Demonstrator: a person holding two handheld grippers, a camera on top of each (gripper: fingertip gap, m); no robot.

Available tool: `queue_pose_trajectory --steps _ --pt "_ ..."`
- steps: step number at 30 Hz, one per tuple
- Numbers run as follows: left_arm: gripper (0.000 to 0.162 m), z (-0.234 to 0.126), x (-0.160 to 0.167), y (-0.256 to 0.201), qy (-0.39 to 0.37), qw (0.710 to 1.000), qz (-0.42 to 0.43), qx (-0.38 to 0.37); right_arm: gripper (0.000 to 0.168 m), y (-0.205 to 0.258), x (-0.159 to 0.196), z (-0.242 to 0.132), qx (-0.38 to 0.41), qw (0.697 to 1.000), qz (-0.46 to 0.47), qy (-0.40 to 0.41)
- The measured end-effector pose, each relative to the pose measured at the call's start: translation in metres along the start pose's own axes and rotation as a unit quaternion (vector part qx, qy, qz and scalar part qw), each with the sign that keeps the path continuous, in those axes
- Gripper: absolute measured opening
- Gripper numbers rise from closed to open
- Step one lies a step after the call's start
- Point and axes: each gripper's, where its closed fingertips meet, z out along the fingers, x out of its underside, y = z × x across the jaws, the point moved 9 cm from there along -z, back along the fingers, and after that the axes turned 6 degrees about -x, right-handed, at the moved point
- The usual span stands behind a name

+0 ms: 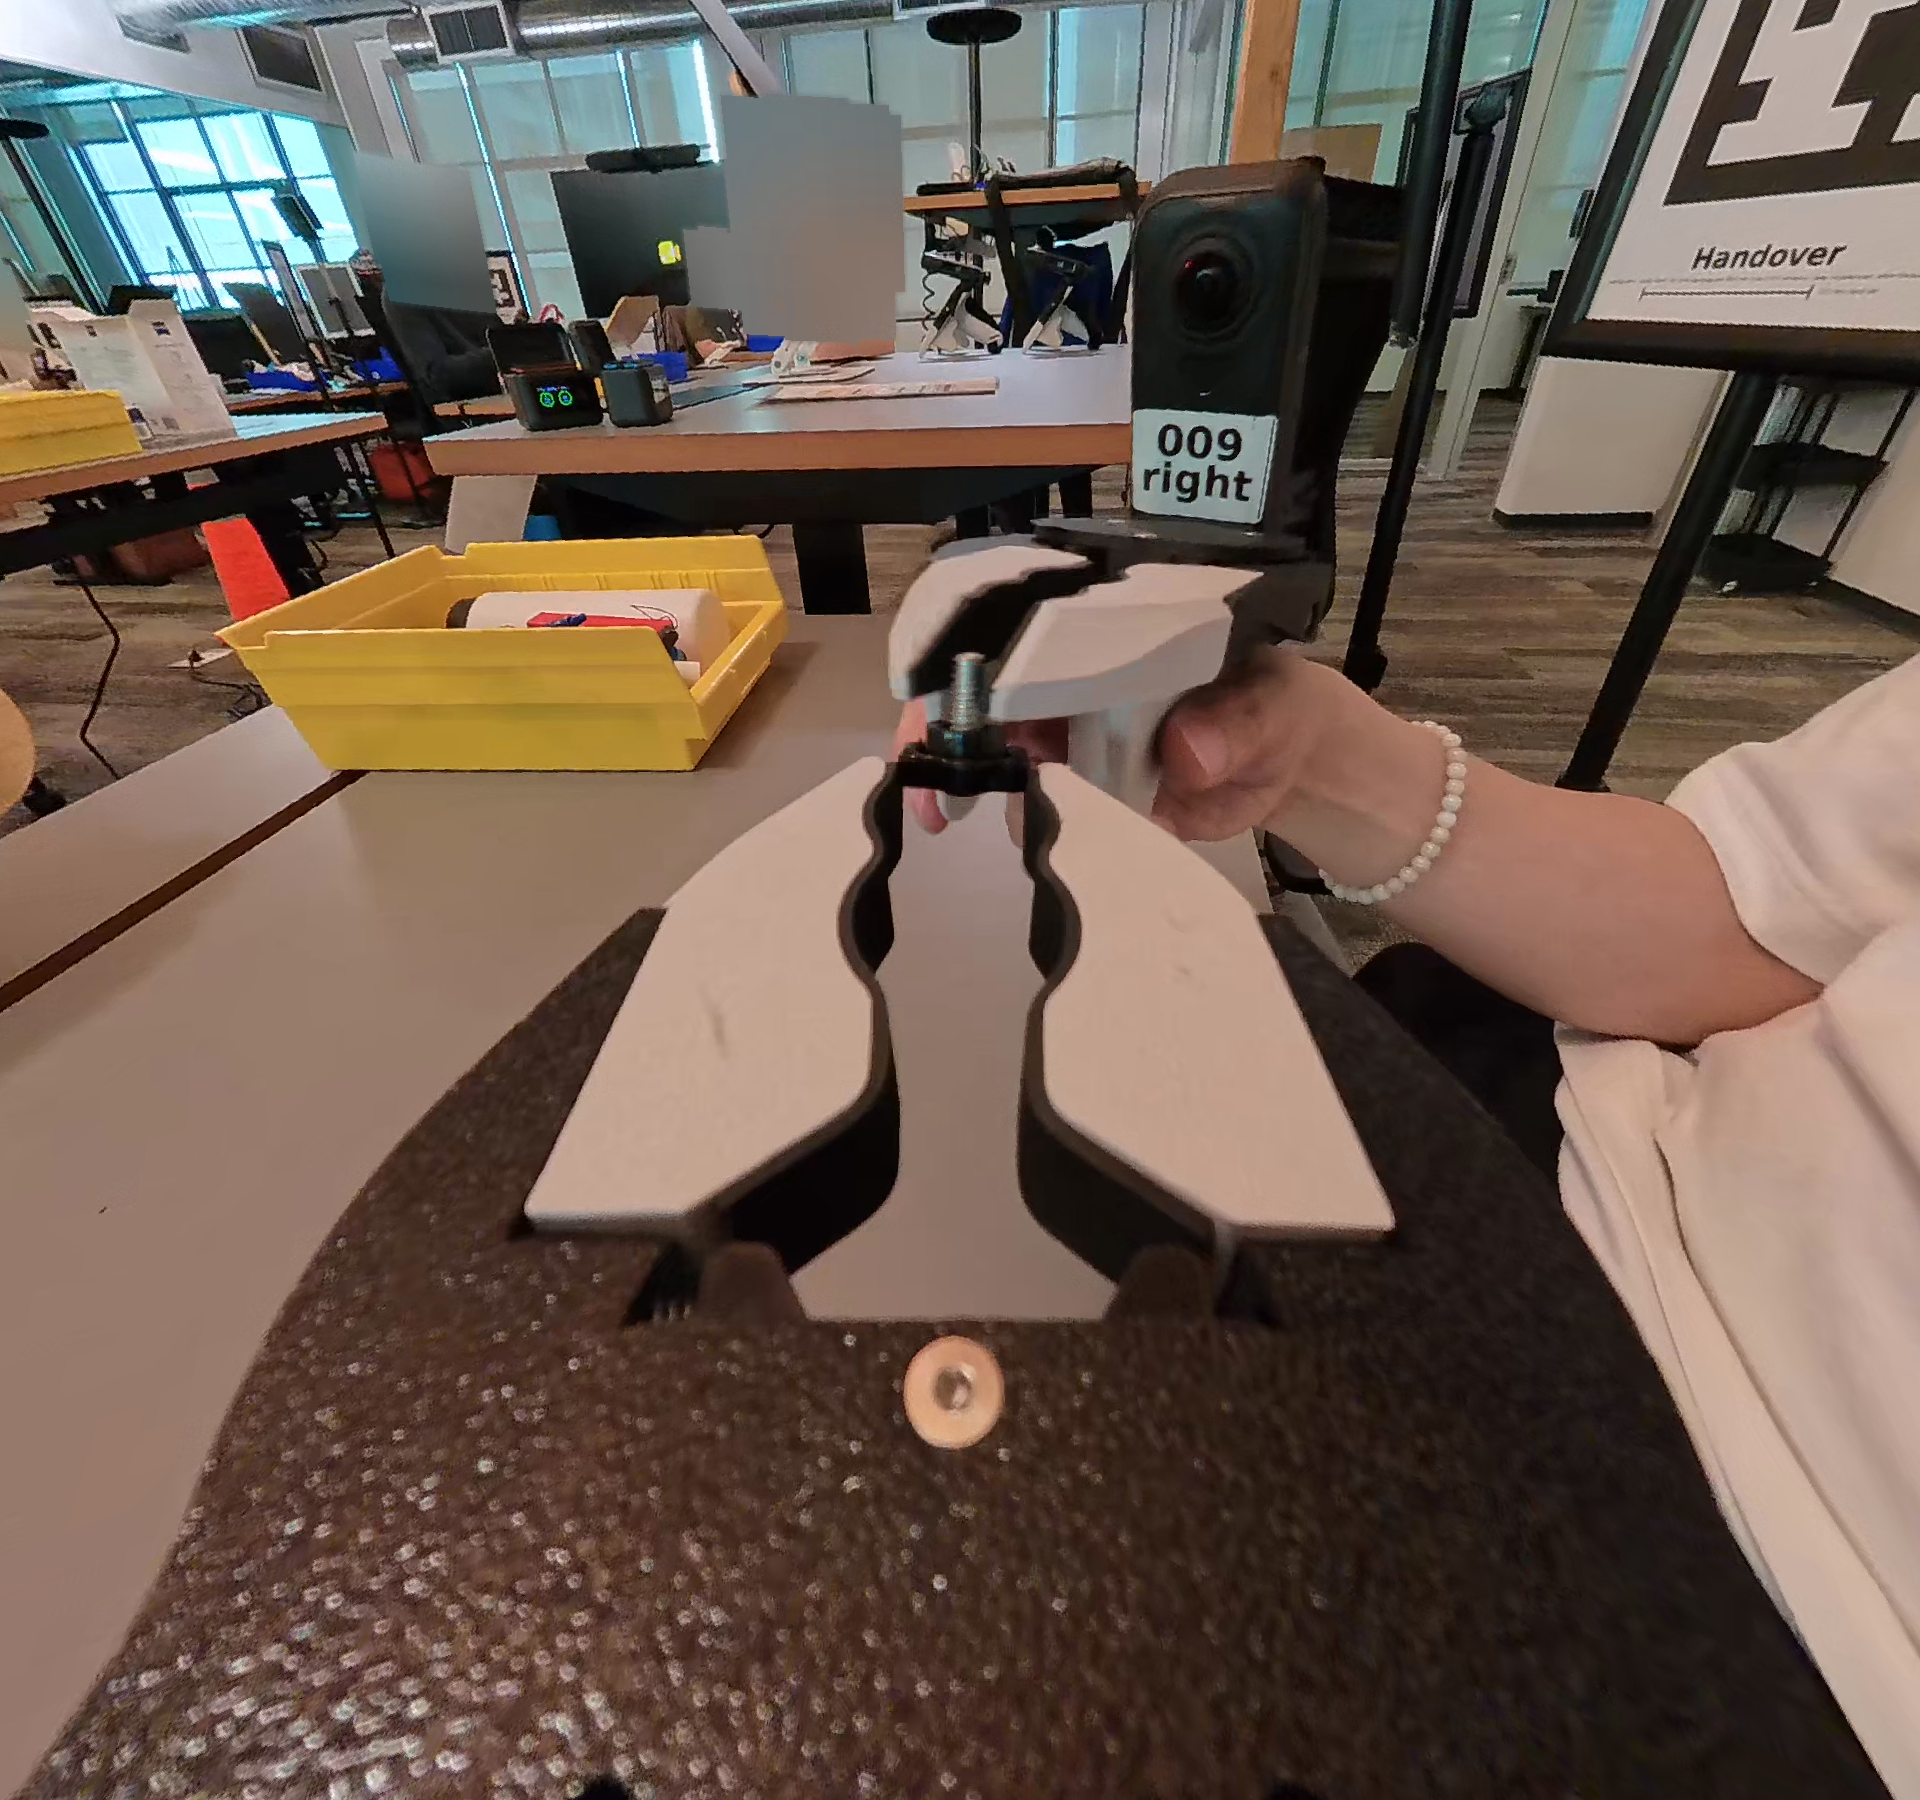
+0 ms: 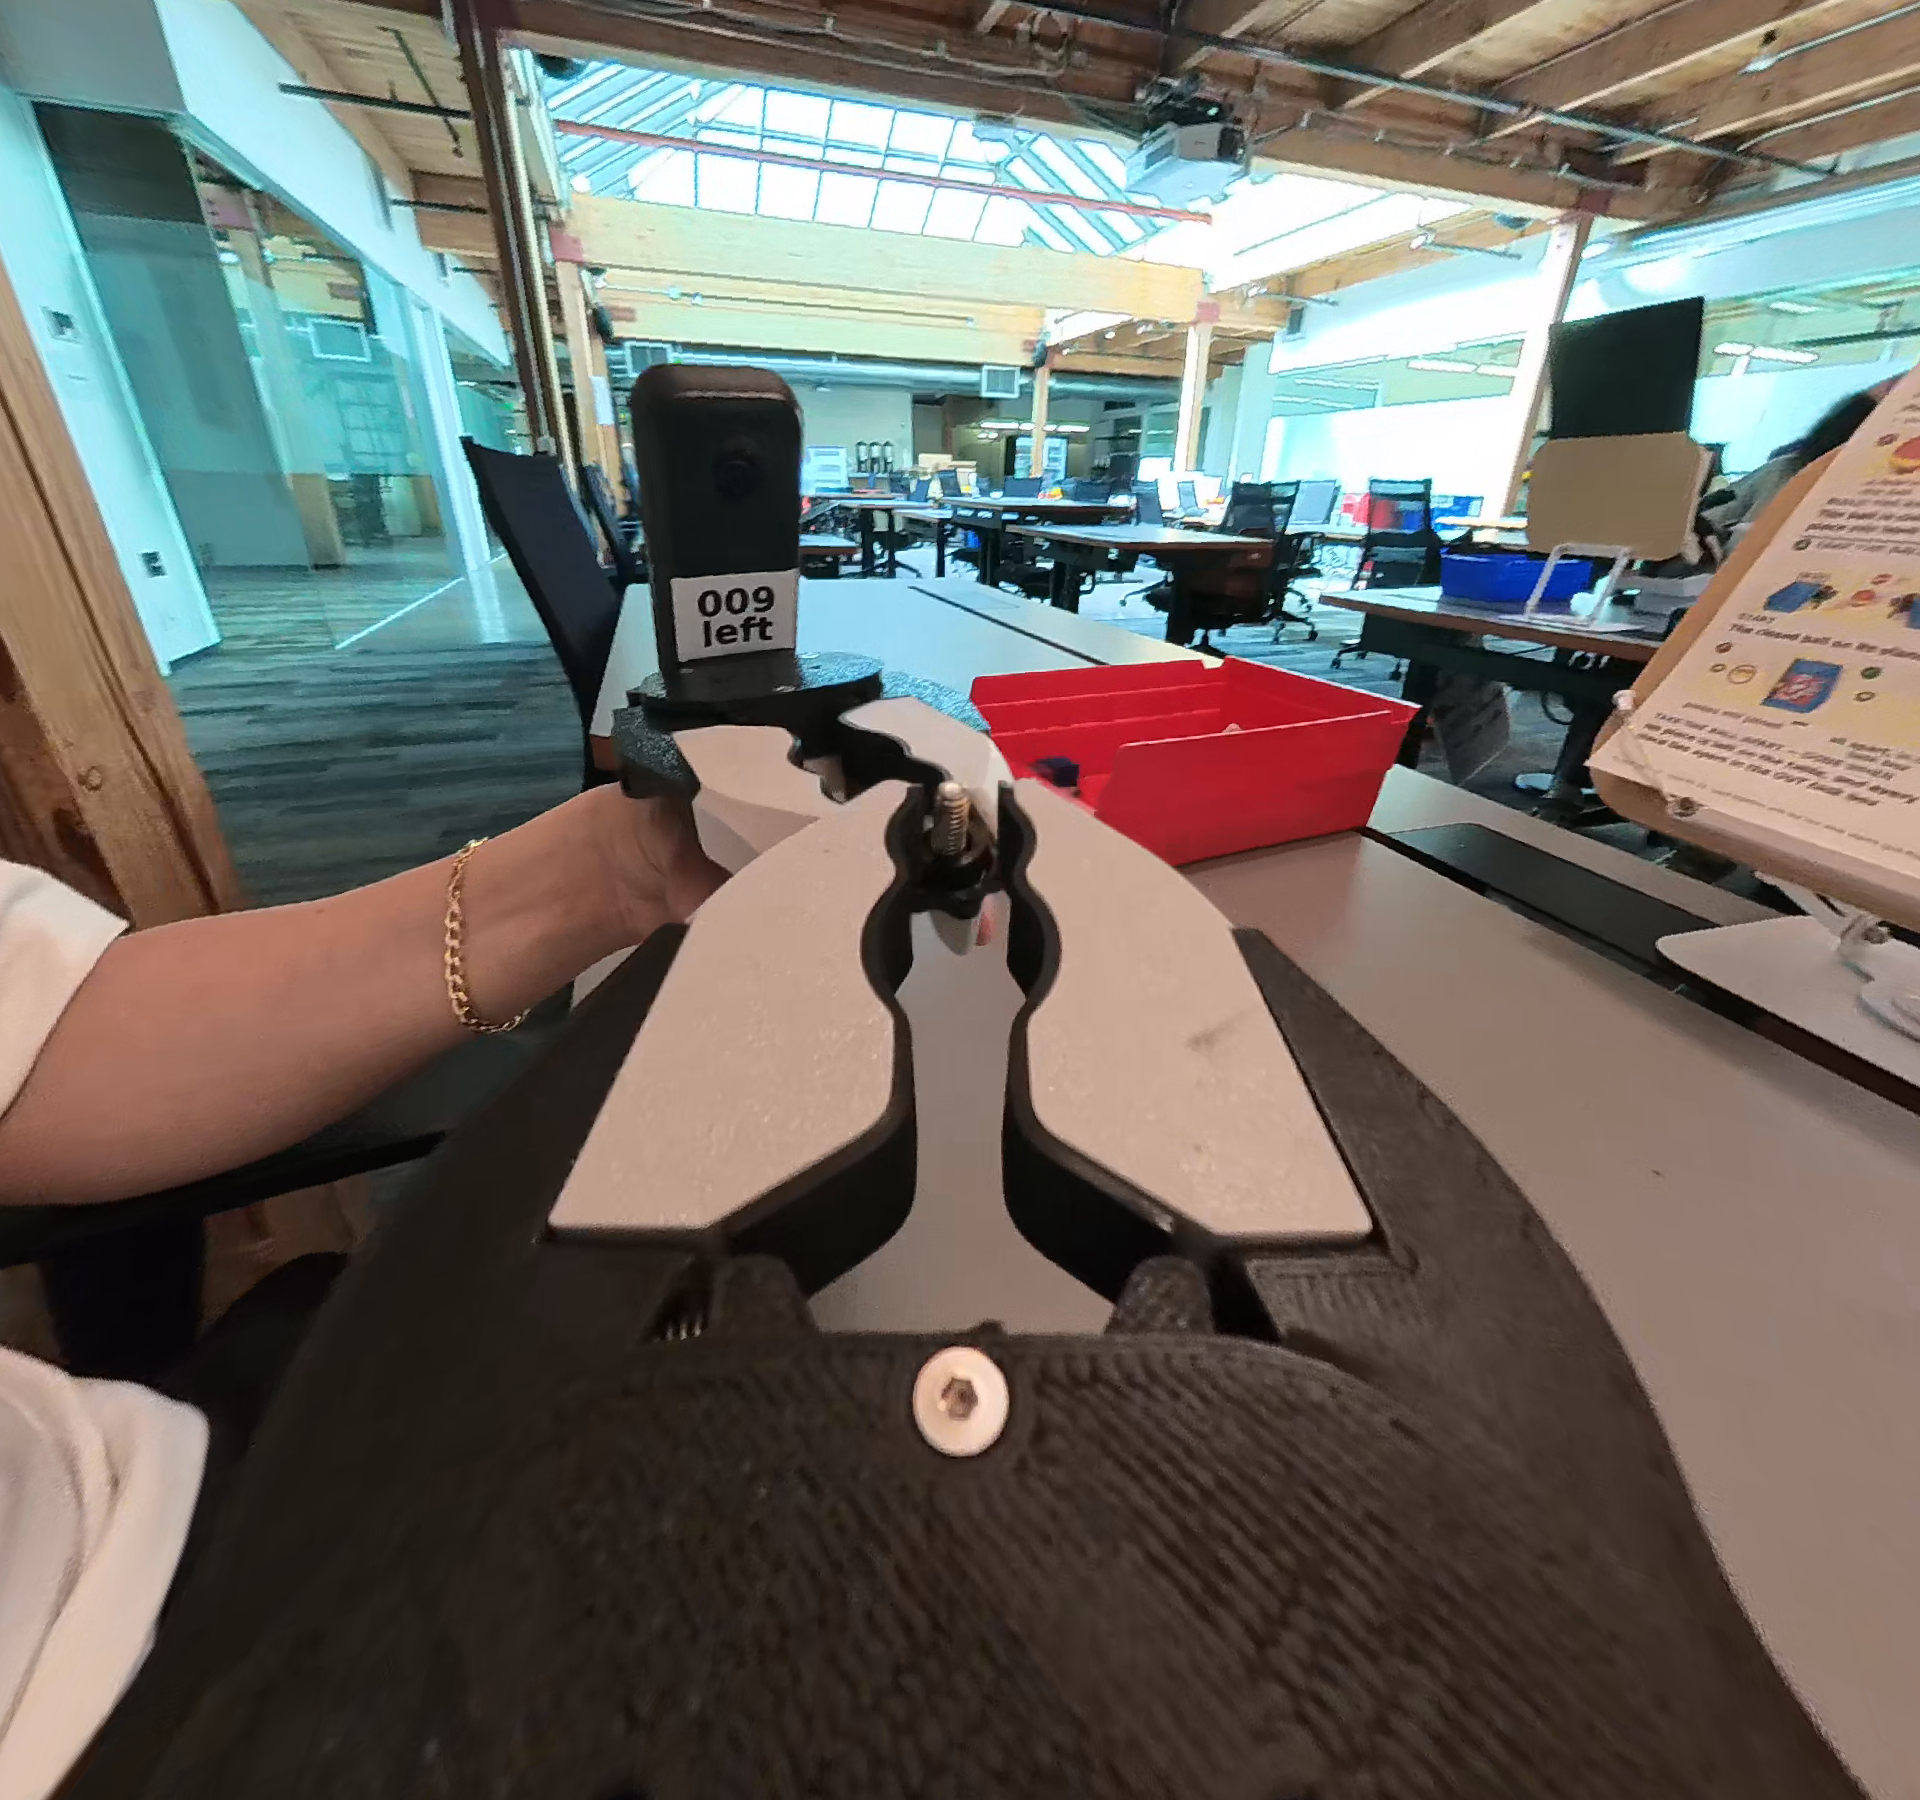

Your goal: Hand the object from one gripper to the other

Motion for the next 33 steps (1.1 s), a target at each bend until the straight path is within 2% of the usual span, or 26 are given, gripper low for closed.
queue_pose_trajectory --steps 1,7,8,10,12,14,16,18,20,23,27,29,33 --pt "0.022 0.000 0.000 0.000 0.000 1.000 0.000 0.000 0.006 0.001 0.001 0.001 -0.004 1.000 -0.002 0.002" --pt "0.022 -0.002 0.002 0.004 0.000 1.000 -0.025 -0.005 0.005 -0.001 0.001 0.007 0.006 1.000 -0.012 0.005" --pt "0.024 -0.002 0.002 0.006 0.004 0.999 -0.027 -0.022 0.005 -0.003 0.000 0.006 0.018 1.000 -0.012 -0.001" --pt "0.040 -0.004 0.004 0.011 0.023 0.997 -0.018 -0.073 0.005 -0.015 -0.004 0.001 0.056 0.998 -0.014 -0.003" --pt "0.049 -0.006 0.007 0.016 0.059 0.991 0.003 -0.120 0.005 -0.039 -0.015 -0.015 0.127 0.991 -0.034 0.023" --pt "0.051 -0.010 0.007 0.019 0.085 0.985 0.019 -0.150 0.005 -0.074 -0.033 -0.044 0.228 0.970 -0.066 0.060" --pt "0.049 -0.016 0.005 0.023 0.096 0.979 0.025 -0.176 0.005 -0.118 -0.053 -0.083 0.337 0.931 -0.079 0.114" --pt "0.045 -0.022 0.003 0.028 0.103 0.974 0.024 -0.200 0.005 -0.166 -0.070 -0.126 0.430 0.886 -0.065 0.160" --pt "0.044 -0.028 0.004 0.033 0.116 0.968 0.019 -0.223 0.005 -0.214 -0.076 -0.165 0.481 0.853 -0.018 0.201" --pt "0.043 -0.036 0.007 0.042 0.132 0.961 0.005 -0.244 0.005 -0.270 -0.059 -0.207 0.505 0.807 0.073 0.298" --pt "0.041 -0.047 0.011 0.050 0.139 0.956 -0.017 -0.258 0.005 -0.301 -0.025 -0.231 0.487 0.769 0.178 0.374" --pt "0.041 -0.051 0.014 0.054 0.146 0.954 -0.030 -0.261 0.005 -0.309 -0.015 -0.235 0.486 0.757 0.189 0.394" --pt "0.039 -0.058 0.018 0.059 0.147 0.953 -0.043 -0.262 0.005 -0.322 -0.009 -0.226 0.473 0.752 0.192 0.417"
